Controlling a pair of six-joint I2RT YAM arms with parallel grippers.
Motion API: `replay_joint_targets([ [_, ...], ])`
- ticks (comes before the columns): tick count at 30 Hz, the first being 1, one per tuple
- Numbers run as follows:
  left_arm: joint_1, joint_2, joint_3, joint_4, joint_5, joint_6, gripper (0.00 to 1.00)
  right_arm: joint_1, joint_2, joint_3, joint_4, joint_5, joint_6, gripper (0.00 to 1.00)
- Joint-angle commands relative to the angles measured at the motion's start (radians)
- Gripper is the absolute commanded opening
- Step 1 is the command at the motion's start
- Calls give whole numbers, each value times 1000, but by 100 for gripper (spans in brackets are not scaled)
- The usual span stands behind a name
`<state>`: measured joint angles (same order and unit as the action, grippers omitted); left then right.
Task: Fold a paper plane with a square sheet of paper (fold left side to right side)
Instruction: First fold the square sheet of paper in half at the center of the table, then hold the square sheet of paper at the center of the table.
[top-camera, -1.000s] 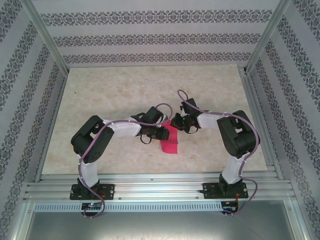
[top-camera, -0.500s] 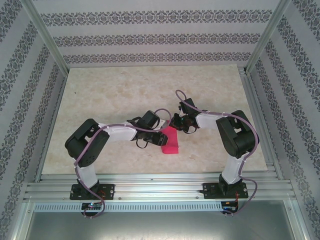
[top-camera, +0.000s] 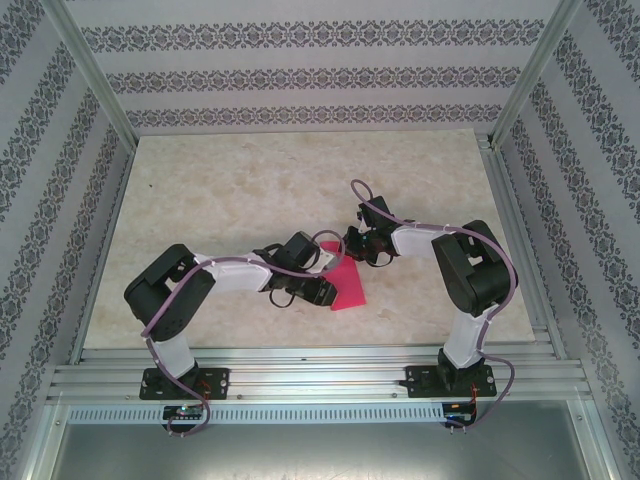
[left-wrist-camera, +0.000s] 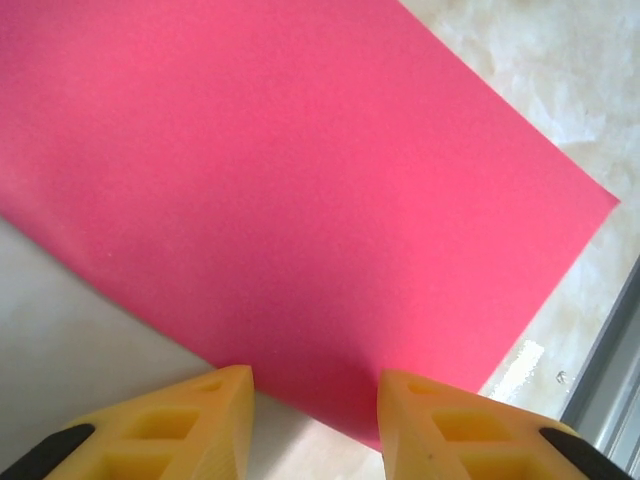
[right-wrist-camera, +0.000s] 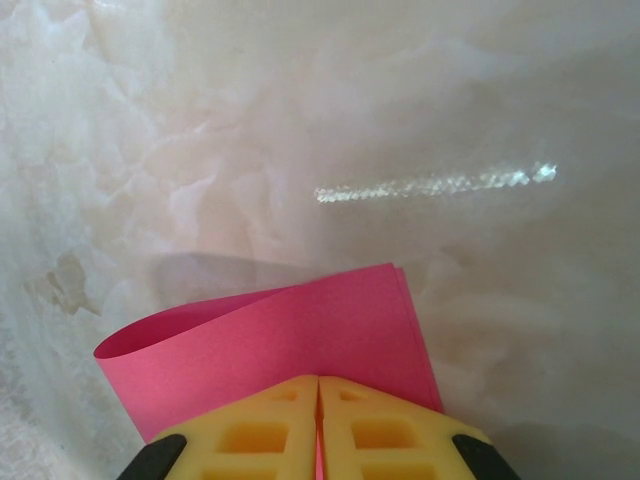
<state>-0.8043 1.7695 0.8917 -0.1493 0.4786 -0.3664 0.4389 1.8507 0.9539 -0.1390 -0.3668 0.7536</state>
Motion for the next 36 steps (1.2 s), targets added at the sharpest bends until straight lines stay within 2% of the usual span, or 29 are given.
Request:
replay_joint_targets([
  [1,-33,-33,-29,20,61,6,39,7,55,-8,-58,89,-14,9],
  [5,-18,-113,-65,49,28,-42,38,8,50,-10,-56,86,-19,9],
  [12,69,-196,-36,86,-5,-115,34,11,46,-8,-56,82,-25,9],
  [15,74,-151,16,81,-19,-112,33,14,45,-8,-56,82,-24,9],
  [18,72,-72,58,96,15,-119,32,14,42,-10,-57,84,-26,9],
  [27,63,60,64,152,33,-137,31,17,36,-6,-56,79,-28,9],
  [36,34,110,46,87,-40,-108,31,11,-39,11,-54,47,-43,12],
])
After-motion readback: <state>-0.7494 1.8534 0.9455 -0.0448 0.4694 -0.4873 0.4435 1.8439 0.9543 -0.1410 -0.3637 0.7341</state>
